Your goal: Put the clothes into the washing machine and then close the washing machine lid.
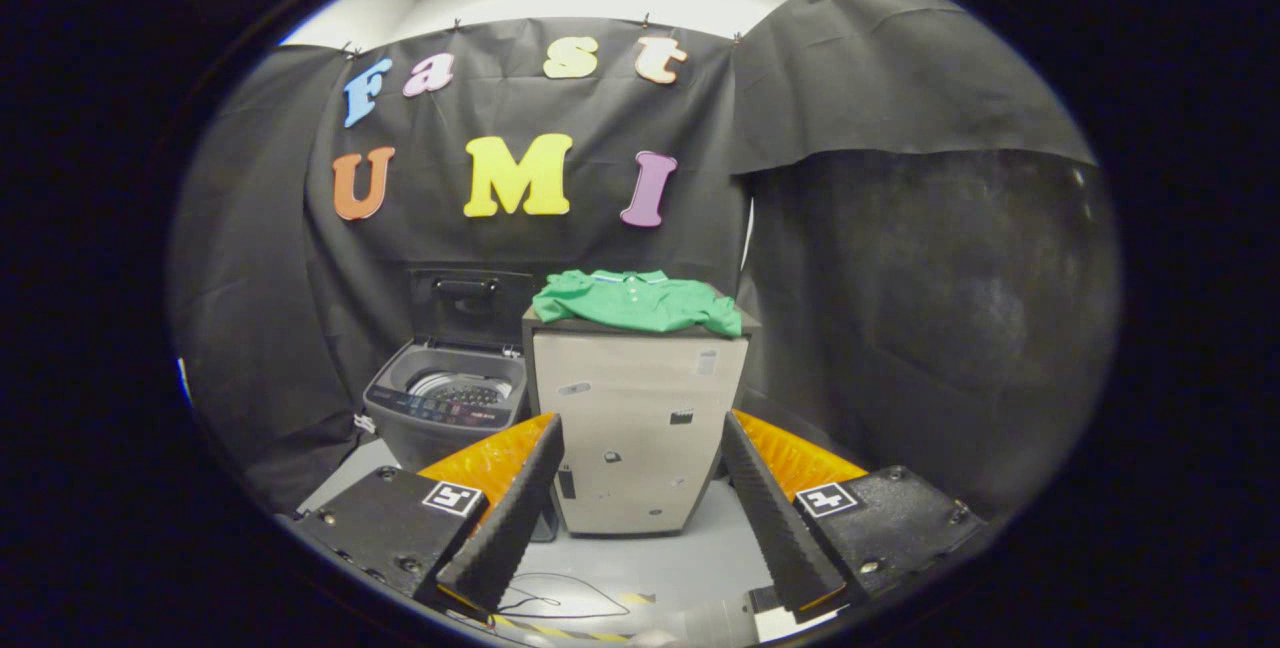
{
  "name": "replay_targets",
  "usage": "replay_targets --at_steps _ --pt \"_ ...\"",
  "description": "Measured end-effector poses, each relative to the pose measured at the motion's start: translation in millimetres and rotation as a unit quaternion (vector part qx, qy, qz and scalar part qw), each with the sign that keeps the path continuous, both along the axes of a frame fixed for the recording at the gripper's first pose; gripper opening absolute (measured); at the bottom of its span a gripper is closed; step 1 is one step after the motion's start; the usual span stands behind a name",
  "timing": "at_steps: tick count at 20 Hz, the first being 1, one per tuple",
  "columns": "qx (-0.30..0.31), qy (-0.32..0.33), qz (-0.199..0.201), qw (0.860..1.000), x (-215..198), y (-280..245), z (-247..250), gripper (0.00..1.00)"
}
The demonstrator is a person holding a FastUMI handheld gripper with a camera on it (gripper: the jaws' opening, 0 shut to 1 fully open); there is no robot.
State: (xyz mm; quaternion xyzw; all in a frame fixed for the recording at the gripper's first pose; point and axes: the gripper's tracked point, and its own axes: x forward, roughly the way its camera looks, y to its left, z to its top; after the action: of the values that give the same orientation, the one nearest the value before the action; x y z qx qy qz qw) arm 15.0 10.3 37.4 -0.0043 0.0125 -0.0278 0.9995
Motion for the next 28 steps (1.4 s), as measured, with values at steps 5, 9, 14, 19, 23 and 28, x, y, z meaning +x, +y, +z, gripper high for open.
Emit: replay_targets --at_steps 5,9,14,19,23,28 --pt "0.025 -0.007 -0.007 1.0 40 -2 52 0.99" --pt "0.015 -0.023 -0.008 1.0 87 -5 94 0.99" --pt "0.01 -0.028 0.001 1.0 166 -8 138 0.99" --pt "0.006 -0.013 0.017 1.0 249 -6 171 0.99" --pt "0.003 0.001 0.035 0.999 308 2 189 0.99" --pt "0.002 0.045 0.047 0.998 373 10 179 0.99"
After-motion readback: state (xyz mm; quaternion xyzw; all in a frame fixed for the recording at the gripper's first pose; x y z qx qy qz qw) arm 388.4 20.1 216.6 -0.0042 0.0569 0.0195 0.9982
